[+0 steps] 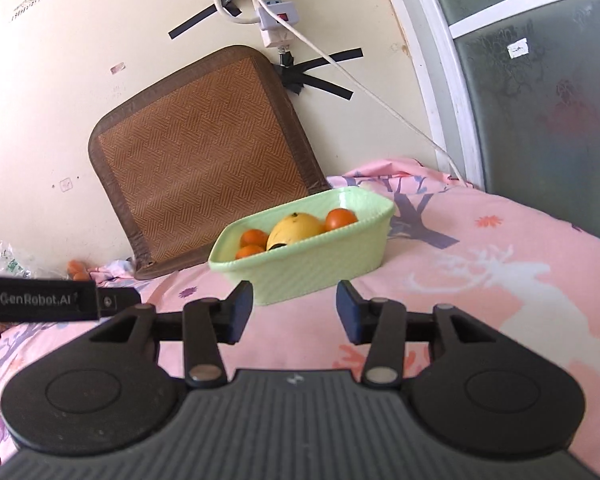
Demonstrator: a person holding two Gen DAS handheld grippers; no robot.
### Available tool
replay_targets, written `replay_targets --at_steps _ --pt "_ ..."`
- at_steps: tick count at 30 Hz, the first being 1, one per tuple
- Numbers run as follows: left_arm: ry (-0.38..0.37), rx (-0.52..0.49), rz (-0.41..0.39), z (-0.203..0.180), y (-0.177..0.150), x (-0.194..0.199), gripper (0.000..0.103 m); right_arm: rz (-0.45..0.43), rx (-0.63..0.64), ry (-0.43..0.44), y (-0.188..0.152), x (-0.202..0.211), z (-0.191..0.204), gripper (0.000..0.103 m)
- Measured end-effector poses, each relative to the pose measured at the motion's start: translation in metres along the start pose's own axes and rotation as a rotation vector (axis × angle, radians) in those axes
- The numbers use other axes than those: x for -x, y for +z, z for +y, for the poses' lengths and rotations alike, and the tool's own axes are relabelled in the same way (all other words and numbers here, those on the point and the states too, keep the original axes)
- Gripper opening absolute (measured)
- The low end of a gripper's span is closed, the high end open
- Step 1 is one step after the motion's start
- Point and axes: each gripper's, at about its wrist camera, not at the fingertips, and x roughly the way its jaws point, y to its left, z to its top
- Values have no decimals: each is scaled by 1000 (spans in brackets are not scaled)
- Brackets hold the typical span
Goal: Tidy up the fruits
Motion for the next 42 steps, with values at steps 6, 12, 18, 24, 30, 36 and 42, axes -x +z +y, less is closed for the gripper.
replay_targets --at_steps 6,12,18,24,30,36,42 --pt "45 -6 -31 4 -21 17 85 12 -64 -5 -6 6 -8 49" --pt "80 -11 -34 7 -33 15 94 17 -100 -2 -8 8 -13 49" --pt "121 -13 -29 10 -43 7 100 33 -92 7 -9 6 -13 53" --pt "144 -18 -44 12 -46 3 103 57 -93 18 -8 2 -13 54" --pt "180 -44 -83 8 -46 5 103 84 -77 29 -8 -3 -10 58" --pt "189 -51 -86 7 -45 4 103 95 -76 27 -9 -4 -9 59" --pt "207 -53 -68 6 -47 2 103 100 -79 30 -8 -5 -9 60"
